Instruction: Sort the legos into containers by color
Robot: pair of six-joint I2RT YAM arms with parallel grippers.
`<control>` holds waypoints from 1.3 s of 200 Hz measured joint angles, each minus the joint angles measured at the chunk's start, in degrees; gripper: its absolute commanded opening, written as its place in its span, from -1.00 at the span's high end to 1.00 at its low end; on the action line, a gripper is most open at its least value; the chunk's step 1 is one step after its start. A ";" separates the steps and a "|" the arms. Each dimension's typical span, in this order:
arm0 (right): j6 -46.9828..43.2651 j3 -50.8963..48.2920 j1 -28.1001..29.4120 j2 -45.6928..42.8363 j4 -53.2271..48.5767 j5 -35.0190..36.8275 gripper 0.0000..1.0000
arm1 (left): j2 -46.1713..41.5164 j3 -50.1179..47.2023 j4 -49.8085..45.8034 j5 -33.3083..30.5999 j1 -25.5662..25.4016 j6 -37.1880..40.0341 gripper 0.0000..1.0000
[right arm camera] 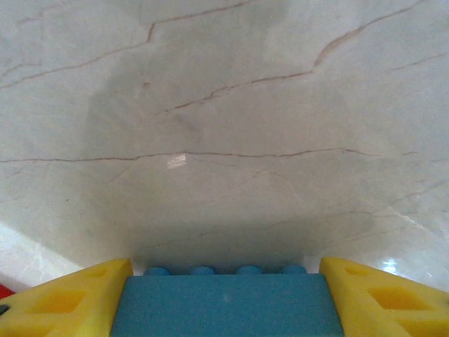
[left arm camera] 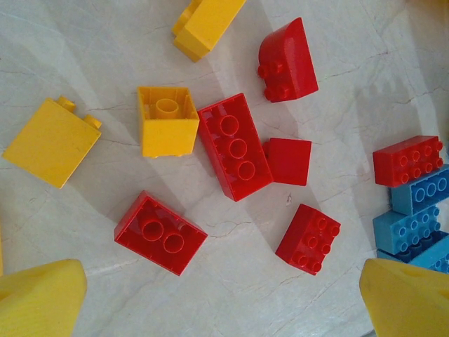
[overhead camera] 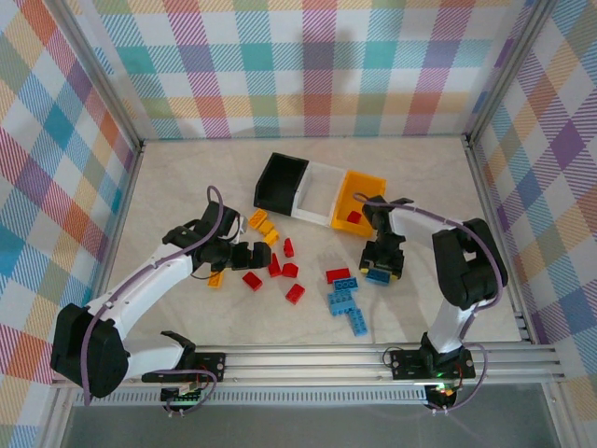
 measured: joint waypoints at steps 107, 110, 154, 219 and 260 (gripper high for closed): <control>-0.13 41.46 -0.02 10.36 -1.44 -10.34 -0.02 | 0.79 -0.31 0.09 -0.07 0.00 -1.31 -1.00; -0.11 42.49 -0.02 11.47 -1.36 -10.62 -0.02 | 0.79 -0.31 0.07 -0.04 0.00 -1.31 -1.00; 0.26 55.80 -0.02 26.67 0.11 -14.58 -0.06 | 0.52 -0.31 -1.73 -1.33 0.00 -1.31 -1.00; 1.27 62.31 -0.02 31.78 0.17 -17.25 -0.54 | -1.38 -0.31 -4.11 -3.13 0.00 -2.25 -1.00; 0.81 62.53 -0.02 31.71 0.07 -17.62 -0.64 | -1.57 -0.31 -4.24 -3.48 0.00 -2.82 -1.00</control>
